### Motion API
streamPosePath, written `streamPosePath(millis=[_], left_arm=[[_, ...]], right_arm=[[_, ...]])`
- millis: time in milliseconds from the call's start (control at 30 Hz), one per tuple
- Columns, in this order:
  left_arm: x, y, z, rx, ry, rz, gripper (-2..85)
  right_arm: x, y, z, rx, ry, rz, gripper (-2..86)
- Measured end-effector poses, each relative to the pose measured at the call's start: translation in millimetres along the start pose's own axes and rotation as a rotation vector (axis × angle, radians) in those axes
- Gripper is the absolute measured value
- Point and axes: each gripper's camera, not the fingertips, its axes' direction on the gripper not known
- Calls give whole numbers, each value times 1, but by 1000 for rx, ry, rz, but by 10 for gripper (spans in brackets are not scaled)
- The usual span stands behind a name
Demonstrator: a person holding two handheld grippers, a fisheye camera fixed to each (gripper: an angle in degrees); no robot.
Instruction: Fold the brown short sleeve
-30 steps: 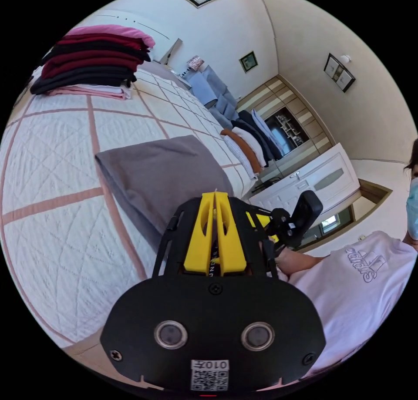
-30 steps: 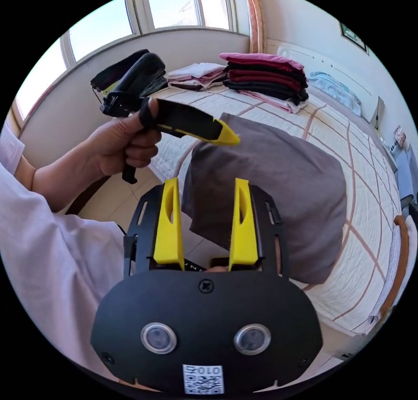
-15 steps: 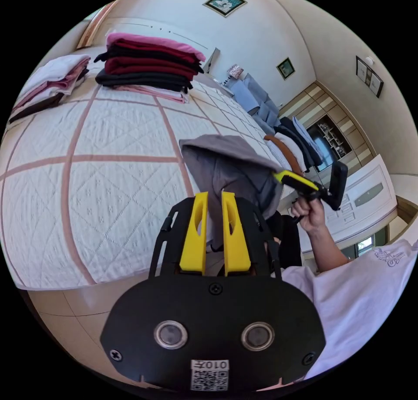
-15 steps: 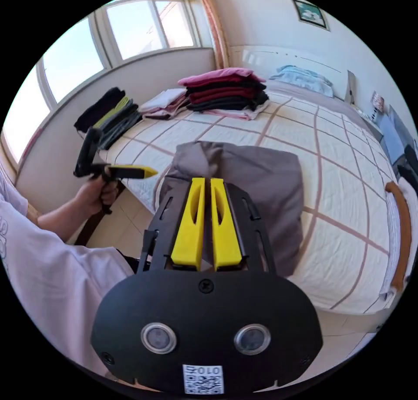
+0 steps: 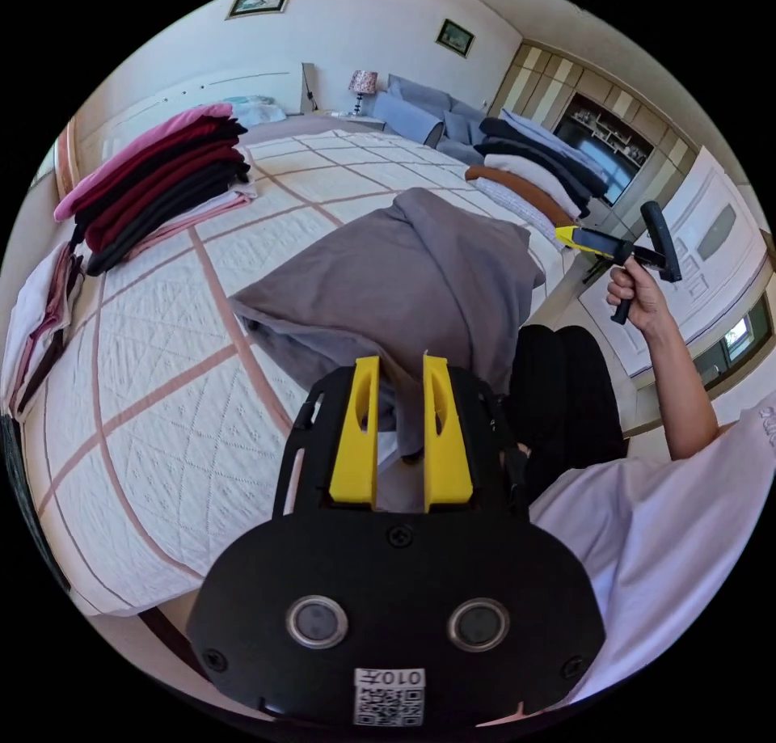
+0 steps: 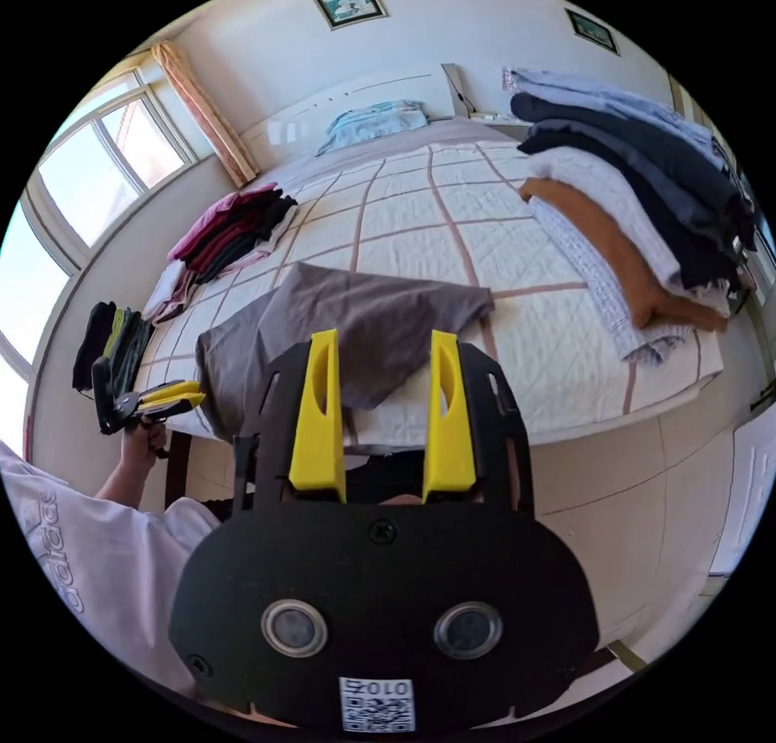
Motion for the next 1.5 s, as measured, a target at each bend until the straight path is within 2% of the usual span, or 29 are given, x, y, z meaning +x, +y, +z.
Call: streamPosePath(millis=[100, 233, 300, 400, 567, 633, 733, 833, 900, 933, 1000, 1067, 1100, 1133, 1200, 1300, 1367, 1500], left_arm=[[-15, 11, 8, -18, 53, -64, 67], [-15, 2, 20, -4, 77, -49, 50], [-9, -7, 27, -20, 39, -9, 33], [-13, -15, 28, -30, 95, 20, 10], [-37, -12, -14, 88, 203, 14, -1], [-52, -16, -47, 205, 289, 14, -1], [-55, -32, -95, 373, 419, 87, -2], [-58, -64, -138, 520, 480, 170, -1], [-66, -105, -148, 544, 437, 171, 1], [-74, -141, -150, 544, 385, 144, 3], [-86, -200, -147, 559, 316, 88, 6], [-92, -256, -139, 516, 119, 46, 14], [-95, -285, -127, 425, 17, -11, 20], [-92, -299, -119, 380, 1, -17, 29], [-72, -292, -114, 426, -17, 25, 40], [-33, -254, -79, 382, -190, 120, 55], [-13, -232, -42, 324, -213, 237, 63], [53, -203, 63, 105, -311, 723, 88]], right_arm=[[-7, 22, 21, -60, -105, 22, 142], [-23, 29, 64, -171, -222, 20, 133], [-35, 23, 78, -199, -213, -6, 123], [-46, 13, 88, -263, -148, -44, 75], [-62, 14, 36, -346, -244, -217, 43], [-66, 16, 4, -358, -312, -293, 41], [-74, 16, -69, -257, -387, -448, 40], [-69, -2, -142, -45, -377, -534, 39], [-53, -36, -170, 76, -336, -470, 40], [-37, -68, -182, 143, -283, -356, 40], [-15, -120, -199, 284, -117, -192, 42], [8, -178, -204, 397, 117, -57, 58], [12, -189, -202, 376, 143, -27, 68], [14, -205, -198, 316, 120, -16, 89], [6, -206, -194, 264, 84, -27, 118], [-20, -164, -164, 220, 175, -141, 136], [-30, -118, -119, 144, 158, -217, 135], [-39, -55, -53, -1, -30, -254, 133]])
